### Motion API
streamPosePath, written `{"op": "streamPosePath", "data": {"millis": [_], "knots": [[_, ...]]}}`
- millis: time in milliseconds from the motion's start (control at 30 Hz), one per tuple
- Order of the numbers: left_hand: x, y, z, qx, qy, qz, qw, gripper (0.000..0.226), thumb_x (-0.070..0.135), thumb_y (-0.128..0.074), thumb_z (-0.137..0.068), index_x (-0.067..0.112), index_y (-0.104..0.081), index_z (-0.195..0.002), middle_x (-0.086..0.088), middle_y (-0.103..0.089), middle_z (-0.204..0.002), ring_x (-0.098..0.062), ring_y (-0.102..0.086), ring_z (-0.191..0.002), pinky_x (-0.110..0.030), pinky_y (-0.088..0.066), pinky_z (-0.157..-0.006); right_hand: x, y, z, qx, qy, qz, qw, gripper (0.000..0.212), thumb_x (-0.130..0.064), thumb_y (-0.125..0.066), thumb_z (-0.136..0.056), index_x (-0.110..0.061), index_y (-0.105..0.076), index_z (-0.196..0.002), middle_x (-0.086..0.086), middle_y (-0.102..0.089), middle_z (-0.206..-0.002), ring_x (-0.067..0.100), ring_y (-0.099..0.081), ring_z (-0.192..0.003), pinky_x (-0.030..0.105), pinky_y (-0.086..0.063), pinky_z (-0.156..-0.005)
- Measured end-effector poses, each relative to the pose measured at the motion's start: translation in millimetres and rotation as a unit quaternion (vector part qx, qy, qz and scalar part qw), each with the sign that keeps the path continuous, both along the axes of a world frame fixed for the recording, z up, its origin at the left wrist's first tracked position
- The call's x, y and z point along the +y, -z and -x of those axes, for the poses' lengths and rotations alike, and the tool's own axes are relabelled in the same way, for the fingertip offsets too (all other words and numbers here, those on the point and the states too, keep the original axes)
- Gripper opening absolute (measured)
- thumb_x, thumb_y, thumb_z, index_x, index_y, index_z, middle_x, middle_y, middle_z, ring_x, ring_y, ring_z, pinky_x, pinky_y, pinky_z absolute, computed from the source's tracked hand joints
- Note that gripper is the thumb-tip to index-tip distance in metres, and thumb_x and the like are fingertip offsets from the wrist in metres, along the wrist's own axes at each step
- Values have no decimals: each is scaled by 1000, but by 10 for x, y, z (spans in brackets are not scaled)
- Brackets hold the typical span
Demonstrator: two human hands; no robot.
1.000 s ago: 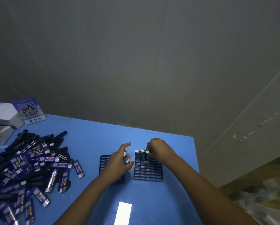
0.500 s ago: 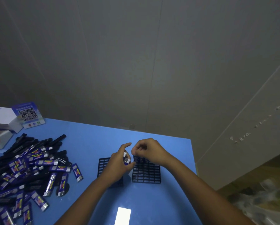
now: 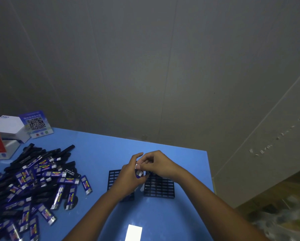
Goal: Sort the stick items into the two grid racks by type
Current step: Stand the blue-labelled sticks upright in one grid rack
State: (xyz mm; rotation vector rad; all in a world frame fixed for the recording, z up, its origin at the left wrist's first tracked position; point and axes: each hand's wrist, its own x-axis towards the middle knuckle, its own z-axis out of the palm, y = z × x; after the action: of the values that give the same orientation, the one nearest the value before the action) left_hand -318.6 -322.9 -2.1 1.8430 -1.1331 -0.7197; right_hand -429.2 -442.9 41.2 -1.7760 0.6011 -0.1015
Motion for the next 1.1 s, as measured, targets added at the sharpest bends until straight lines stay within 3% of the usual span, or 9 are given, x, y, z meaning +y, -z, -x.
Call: {"op": "streamPosePath", "data": {"millis": [133,333,467,567,667,800,967,1100], "knots": [[-7,-25,9,3,8,0,1000,77,13,-77,-79,28,-36,-143,5,-69,-111,-6,-69,-92,-16,-55,-78,-13,-4,6,6,2,24,1000,11,-19,-75,-88,-11,-76,-95,3,-77,-87,8,-72,-82,21,-53,-77],[-71,-85,5,15,25,5,1000,81,11,-78,-77,30,-35,-143,8,-69,-109,-5,-70,-88,-22,-58,-78,-40,-13,36,-14,23,17,999,9,-14,-74,-86,-10,-76,-93,6,-77,-85,19,-74,-85,36,-60,-86],[-85,-119,19,16,36,5,999,78,9,-76,-78,31,-36,-141,9,-69,-100,-5,-69,-81,-21,-56,-73,-75,-11,57,-15,47,13,999,9,-13,-71,-85,-11,-76,-92,-1,-74,-79,15,-71,-76,31,-59,-78],[-63,-85,12,-2,29,-2,1000,73,10,-77,-80,30,-38,-138,4,-66,-85,-7,-64,-71,-16,-51,-67,-172,-61,87,-34,96,-15,995,6,-16,-70,-87,-15,-76,-88,0,-68,-79,10,-60,-73,26,-49,-72],[-30,-10,-15,7,13,-9,1000,74,10,-77,-80,30,-38,-139,1,-64,-83,-6,-62,-70,-13,-50,-70,-288,-123,150,-34,134,-11,990,9,-17,-67,-92,-12,-74,-93,-3,-68,-80,-1,-60,-68,12,-46,-63],[-33,50,-44,16,0,-13,1000,75,8,-78,-79,25,-39,-141,0,-66,-81,-10,-65,-77,-16,-53,-79,-411,-94,255,-35,163,14,986,18,-27,-69,-93,-9,-70,-94,1,-72,-80,1,-63,-66,19,-50,-64],[-70,49,-30,8,8,-8,1000,74,6,-77,-81,24,-38,-141,3,-65,-81,-7,-64,-78,-16,-53,-82,-514,-1,409,-43,191,31,980,15,-15,-75,-89,-2,-67,-90,15,-74,-81,14,-68,-67,24,-55,-67],[-103,56,1,4,20,-9,1000,75,6,-76,-81,24,-37,-143,2,-64,-83,-9,-65,-80,-12,-50,-85,-600,53,549,-32,202,61,977,13,-8,-78,-85,-9,-67,-93,12,-73,-82,15,-66,-67,22,-55,-68]]}}
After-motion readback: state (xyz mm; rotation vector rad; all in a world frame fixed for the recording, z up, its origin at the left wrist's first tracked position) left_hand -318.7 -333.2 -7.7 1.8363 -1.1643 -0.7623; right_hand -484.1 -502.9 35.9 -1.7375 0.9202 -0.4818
